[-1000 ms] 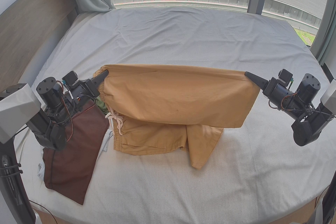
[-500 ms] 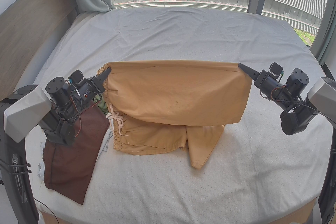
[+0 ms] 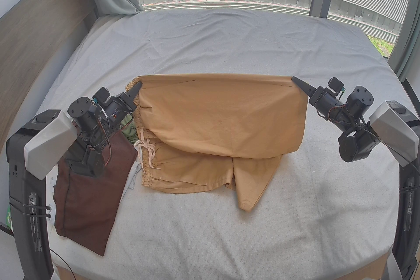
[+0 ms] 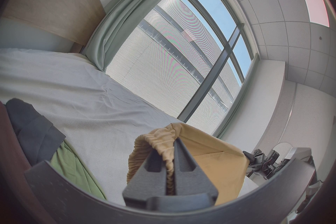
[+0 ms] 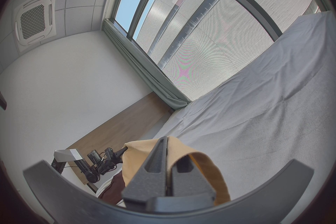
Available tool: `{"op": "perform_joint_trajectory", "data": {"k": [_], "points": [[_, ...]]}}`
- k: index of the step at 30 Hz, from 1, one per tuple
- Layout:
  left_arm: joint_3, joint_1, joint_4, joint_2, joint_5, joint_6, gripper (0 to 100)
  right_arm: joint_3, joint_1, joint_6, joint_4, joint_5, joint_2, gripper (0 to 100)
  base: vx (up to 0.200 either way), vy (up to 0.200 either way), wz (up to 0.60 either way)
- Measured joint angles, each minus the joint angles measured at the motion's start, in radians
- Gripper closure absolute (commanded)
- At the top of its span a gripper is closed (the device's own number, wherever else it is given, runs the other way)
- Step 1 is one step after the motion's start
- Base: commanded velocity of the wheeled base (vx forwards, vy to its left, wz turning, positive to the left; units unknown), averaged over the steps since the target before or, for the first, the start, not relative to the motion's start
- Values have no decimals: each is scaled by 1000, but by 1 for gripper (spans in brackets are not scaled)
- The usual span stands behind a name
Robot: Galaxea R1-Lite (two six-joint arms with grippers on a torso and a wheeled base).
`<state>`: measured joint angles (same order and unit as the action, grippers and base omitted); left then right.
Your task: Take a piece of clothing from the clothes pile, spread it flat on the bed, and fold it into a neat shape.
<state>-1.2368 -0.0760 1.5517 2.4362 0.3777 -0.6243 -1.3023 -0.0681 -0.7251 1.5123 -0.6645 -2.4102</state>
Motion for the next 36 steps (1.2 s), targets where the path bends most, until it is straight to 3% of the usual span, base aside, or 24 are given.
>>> {"op": "perform_joint_trajectory", "data": {"k": [13, 35, 36], "points": [[-109, 0, -1, 69, -6, -70, 100, -235, 7, 1, -119, 2, -106, 100, 0, 0, 0], [-228, 6, -16, 156, -9, -86, 100, -519, -6, 1, -229, 6, -257, 100, 0, 0, 0], [-230, 6, -16, 158, -9, -87, 100, -525, -6, 0, -232, 6, -259, 0, 0, 0, 0]]}}
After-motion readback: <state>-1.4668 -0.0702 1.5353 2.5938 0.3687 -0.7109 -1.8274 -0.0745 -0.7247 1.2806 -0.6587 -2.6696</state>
